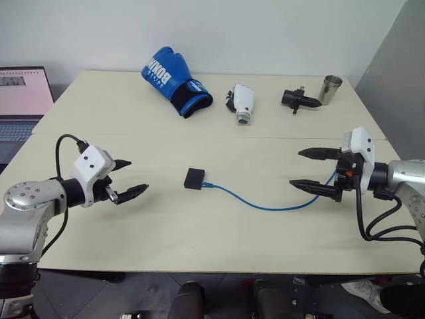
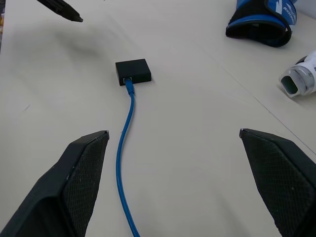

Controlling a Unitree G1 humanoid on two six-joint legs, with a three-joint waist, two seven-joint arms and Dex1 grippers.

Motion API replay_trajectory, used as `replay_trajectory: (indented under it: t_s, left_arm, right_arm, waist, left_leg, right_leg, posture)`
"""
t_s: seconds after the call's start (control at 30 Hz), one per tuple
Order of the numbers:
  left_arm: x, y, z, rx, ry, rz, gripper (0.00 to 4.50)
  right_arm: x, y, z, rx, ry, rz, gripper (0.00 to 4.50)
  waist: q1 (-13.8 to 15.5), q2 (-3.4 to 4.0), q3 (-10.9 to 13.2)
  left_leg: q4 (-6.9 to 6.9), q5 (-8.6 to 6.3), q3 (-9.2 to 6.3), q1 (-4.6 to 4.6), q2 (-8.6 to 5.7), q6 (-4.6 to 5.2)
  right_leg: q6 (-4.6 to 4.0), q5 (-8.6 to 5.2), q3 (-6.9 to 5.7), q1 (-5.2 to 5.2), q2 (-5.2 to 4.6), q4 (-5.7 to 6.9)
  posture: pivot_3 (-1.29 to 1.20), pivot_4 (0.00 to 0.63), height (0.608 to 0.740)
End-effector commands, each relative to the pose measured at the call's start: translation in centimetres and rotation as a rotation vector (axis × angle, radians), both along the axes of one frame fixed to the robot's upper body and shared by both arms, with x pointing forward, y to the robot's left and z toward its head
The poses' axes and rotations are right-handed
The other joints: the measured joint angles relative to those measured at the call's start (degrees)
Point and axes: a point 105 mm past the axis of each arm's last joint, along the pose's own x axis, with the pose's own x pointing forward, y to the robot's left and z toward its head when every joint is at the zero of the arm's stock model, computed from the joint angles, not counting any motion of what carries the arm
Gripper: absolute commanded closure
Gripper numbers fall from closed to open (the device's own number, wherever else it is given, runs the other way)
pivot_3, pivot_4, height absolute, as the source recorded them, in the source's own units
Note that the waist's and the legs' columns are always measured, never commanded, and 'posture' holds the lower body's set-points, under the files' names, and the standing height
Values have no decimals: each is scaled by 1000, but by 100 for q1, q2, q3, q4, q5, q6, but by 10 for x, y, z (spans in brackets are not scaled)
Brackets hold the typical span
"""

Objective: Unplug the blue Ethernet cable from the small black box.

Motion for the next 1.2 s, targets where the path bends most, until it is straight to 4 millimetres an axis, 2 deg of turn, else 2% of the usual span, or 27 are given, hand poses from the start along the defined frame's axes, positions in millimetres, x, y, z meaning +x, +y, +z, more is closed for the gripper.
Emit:
replay_trajectory:
  t_s: [0.03, 0.3, 0.47, 0.73, 0.87, 1.03, 1.1, 1.2]
  left_arm:
    - [1, -1, 4, 4, -18, -29, 5]
    - [3, 1, 1, 33, -19, -20, 5]
    - [3, -2, 7, -10, -29, -25, 5]
    - [7, -2, 8, 0, -70, -26, 5]
    - [0, -1, 0, 41, -31, -80, 5]
    - [-16, 2, -20, 93, 89, -157, 5]
    - [-17, 1, -21, 92, 96, -174, 5]
    - [-14, -6, -18, 83, 82, -195, 5]
  right_arm:
    - [-5, -1, 10, 1, -36, 9, 0]
    - [-7, -2, 7, -4, -29, 8, 0]
    - [-8, -2, 7, -8, -27, 14, 0]
    - [-8, 7, 5, 8, -28, 29, 0]
    - [-8, 19, 0, 34, -25, 43, 0]
    - [4, 50, -15, 49, -31, 47, 0]
    - [13, 64, -23, 50, -32, 34, 0]
    - [32, 99, -43, 74, -21, 25, 0]
  waist:
    - [-1, 0, 0]
    - [-1, 0, 0]
    - [-1, 0, 0]
    - [-1, 0, 0]
    - [-12, 0, 0]
    - [-32, 2, 1]
    - [-21, 3, 1]
    - [-19, 1, 1]
  left_leg:
    - [0, 0, 0, 0, 0, 0]
    - [0, 0, 1, 0, 0, 0]
    - [0, 0, 1, -1, 0, 0]
    - [1, 0, 1, 0, 0, 0]
    - [0, 0, 1, 0, 1, 0]
    - [-1, 0, 4, 1, 3, 0]
    - [0, 0, 5, -2, 4, 0]
    - [3, 0, 2, -4, 4, 0]
  right_leg:
    - [0, 0, 0, 0, 0, 0]
    - [0, 0, 1, -1, 0, 1]
    - [0, 0, 1, -1, 0, 1]
    - [0, 0, 1, 0, 0, 2]
    - [0, 0, 1, -1, 1, 2]
    - [0, 0, 4, -6, 4, 7]
    - [-1, 0, 5, -13, 6, 11]
    - [-1, 0, 3, -15, 6, 15]
  posture:
    - [0, 150, 740]
    - [0, 150, 740]
    - [0, 150, 740]
    - [0, 150, 740]
    - [0, 150, 740]
    - [0, 150, 740]
    - [0, 150, 740]
    - [0, 150, 740]
